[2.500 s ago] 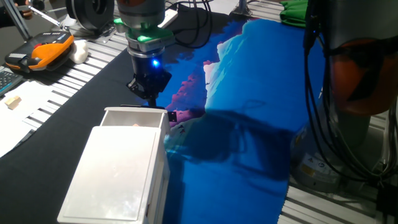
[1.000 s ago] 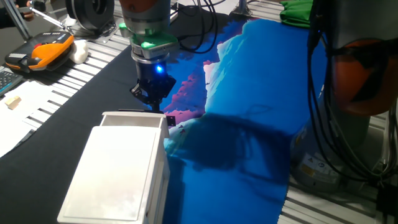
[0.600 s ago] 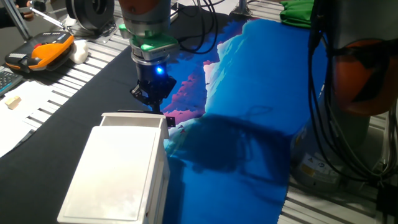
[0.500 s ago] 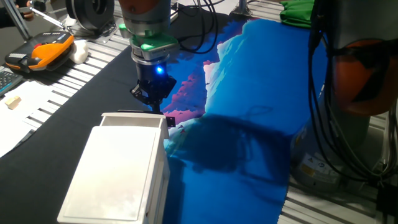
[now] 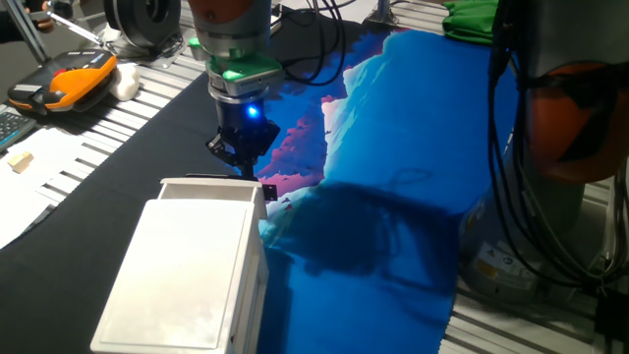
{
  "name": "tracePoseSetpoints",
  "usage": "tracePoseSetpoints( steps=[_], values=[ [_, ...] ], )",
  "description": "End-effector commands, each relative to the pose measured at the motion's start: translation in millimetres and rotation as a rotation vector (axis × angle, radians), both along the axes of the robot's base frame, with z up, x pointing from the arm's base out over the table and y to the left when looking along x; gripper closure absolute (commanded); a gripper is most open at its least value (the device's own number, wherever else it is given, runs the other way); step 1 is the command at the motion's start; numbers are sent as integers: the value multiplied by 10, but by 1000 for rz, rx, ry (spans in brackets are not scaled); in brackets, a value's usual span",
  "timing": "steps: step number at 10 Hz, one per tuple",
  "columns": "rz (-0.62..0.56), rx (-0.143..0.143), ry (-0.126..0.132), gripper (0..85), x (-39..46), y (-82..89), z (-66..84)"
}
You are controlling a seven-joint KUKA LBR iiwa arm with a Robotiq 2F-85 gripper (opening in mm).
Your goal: Use the gripper to push and close the drawer
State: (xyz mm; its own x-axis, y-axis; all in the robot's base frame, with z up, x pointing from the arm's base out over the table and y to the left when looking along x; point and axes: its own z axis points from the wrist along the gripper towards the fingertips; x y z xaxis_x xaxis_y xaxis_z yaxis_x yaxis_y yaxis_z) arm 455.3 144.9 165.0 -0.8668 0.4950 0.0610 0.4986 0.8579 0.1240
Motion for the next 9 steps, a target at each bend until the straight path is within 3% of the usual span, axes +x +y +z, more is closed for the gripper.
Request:
tracePoseSetpoints(
  steps=[1, 4, 9],
  values=[
    [-5, -9, 1, 850, 9, -5, 1],
    [-12, -21, -1, 850, 40, -23, 15],
    [-15, -14, 2, 850, 43, -25, 19]
  ],
)
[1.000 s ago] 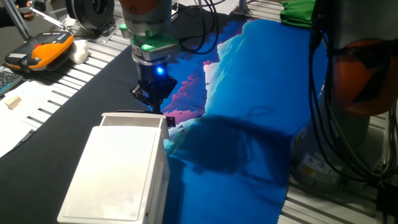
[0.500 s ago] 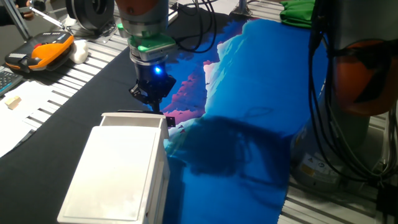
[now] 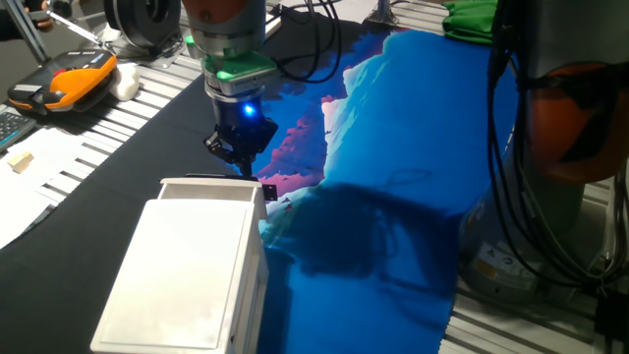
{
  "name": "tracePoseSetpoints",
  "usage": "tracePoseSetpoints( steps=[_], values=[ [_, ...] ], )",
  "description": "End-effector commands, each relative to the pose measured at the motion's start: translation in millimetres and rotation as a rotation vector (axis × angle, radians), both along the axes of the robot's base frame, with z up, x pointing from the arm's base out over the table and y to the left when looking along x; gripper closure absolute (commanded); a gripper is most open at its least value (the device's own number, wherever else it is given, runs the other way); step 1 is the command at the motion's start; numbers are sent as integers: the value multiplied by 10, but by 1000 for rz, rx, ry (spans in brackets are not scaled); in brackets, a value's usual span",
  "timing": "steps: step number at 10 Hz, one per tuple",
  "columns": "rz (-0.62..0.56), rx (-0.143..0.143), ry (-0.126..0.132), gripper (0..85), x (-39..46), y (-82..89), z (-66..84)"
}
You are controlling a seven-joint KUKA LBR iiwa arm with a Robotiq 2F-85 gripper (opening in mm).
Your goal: Use the gripper to push and close the drawer
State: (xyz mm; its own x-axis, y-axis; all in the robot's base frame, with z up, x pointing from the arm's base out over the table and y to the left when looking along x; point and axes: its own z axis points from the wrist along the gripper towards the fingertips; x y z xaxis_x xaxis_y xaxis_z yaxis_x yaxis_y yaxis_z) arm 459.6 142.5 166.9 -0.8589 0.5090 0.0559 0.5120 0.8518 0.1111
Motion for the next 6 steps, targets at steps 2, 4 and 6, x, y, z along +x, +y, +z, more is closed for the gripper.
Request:
tracePoseSetpoints(
  steps=[2, 4, 6],
  values=[
    [-1, 1, 1, 850, 20, -15, 11],
    [-5, -9, 8, 850, 34, -26, 20],
    [-9, -4, 27, 850, 34, -26, 20]
  ],
)
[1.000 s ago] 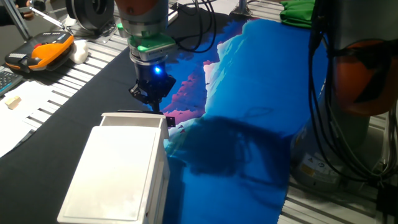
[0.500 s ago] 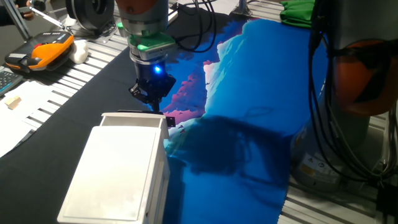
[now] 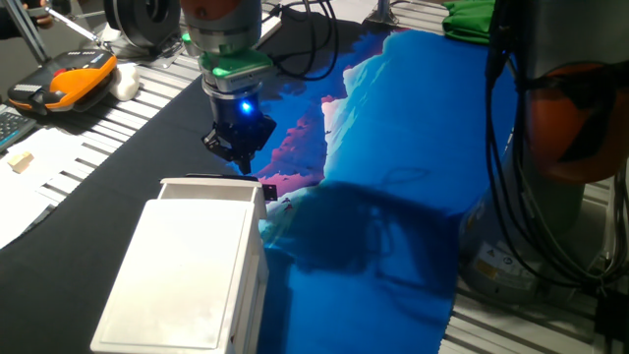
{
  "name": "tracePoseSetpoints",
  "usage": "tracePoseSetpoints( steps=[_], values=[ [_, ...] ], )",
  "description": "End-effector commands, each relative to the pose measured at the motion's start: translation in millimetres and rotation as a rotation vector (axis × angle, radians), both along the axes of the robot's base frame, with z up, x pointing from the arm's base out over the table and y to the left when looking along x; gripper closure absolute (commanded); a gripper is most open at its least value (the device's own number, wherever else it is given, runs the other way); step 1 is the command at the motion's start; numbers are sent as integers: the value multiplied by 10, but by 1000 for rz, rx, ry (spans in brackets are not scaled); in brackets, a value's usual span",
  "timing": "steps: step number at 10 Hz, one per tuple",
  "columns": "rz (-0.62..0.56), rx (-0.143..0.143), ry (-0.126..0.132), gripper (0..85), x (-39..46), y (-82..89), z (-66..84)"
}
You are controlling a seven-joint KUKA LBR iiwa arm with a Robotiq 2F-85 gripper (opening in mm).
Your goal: Use the gripper to push and close the drawer
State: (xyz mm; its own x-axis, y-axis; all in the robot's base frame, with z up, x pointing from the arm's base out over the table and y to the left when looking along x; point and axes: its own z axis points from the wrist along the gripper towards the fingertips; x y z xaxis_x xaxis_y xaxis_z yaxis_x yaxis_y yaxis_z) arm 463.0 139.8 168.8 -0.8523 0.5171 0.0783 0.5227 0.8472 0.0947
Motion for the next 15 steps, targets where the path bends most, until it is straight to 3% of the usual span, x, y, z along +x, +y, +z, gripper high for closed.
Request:
tracePoseSetpoints(
  steps=[1, 4, 7, 10, 11, 13, 15],
  values=[
    [-2, 7, 3, 850, 0, 0, 1],
    [-48, -17, 3, 850, 0, 0, 1],
    [-76, -15, 3, 850, 0, 0, 1],
    [-65, -58, 2, 850, -16, 9, -16],
    [-71, -55, 1, 850, 0, 6, -36],
    [-114, 11, 11, 850, 23, -3, -29],
    [-124, 1, 13, 850, 78, -36, -45]
  ],
)
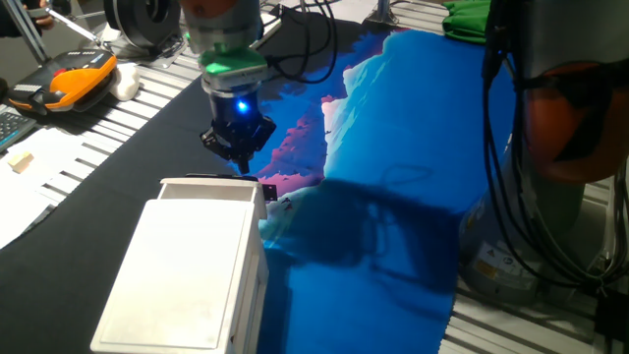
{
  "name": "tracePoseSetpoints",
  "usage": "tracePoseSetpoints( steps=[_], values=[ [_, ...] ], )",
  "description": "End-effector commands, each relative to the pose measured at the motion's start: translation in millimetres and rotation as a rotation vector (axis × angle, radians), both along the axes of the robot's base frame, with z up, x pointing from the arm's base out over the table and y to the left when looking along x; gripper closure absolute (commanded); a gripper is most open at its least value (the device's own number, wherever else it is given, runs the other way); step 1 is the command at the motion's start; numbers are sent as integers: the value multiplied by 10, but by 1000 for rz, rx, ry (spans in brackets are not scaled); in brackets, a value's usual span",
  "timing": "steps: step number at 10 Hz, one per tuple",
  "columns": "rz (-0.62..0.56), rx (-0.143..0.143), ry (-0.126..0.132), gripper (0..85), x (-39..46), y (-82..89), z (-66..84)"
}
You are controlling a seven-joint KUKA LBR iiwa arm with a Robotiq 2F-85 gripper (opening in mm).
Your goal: Use the gripper to push and close the drawer
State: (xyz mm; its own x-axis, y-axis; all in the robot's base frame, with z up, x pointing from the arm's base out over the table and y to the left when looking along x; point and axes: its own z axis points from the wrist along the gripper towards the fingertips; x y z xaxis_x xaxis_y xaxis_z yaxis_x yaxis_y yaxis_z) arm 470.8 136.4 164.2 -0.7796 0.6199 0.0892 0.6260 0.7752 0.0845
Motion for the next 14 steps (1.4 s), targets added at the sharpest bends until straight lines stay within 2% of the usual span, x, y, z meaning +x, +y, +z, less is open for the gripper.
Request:
tracePoseSetpoints(
  steps=[1, 2, 3, 4, 5, 6, 7, 9, 10, 11, 12, 13, 14],
  values=[
    [-6, -22, 3, 850, 20, -16, 0],
    [9, -34, 5, 850, 45, -28, -6],
    [13, -4, 1, 850, 54, -30, -16],
    [31, -3, 0, 850, 73, -52, 15],
    [87, -37, 0, 850, 110, -105, 115],
    [142, 36, -29, 850, 129, -146, 205],
    [185, 98, -52, 850, 115, -164, 283],
    [270, 19, -65, 850, 33, -185, 418],
    [283, 41, -34, 850, 21, -210, 470],
    [297, 30, -9, 850, 46, -210, 437],
    [285, 0, 6, 850, 90, -208, 377],
    [276, -43, 24, 850, 206, -252, 269],
    [257, -28, 22, 850, 267, -315, 250]
  ],
)
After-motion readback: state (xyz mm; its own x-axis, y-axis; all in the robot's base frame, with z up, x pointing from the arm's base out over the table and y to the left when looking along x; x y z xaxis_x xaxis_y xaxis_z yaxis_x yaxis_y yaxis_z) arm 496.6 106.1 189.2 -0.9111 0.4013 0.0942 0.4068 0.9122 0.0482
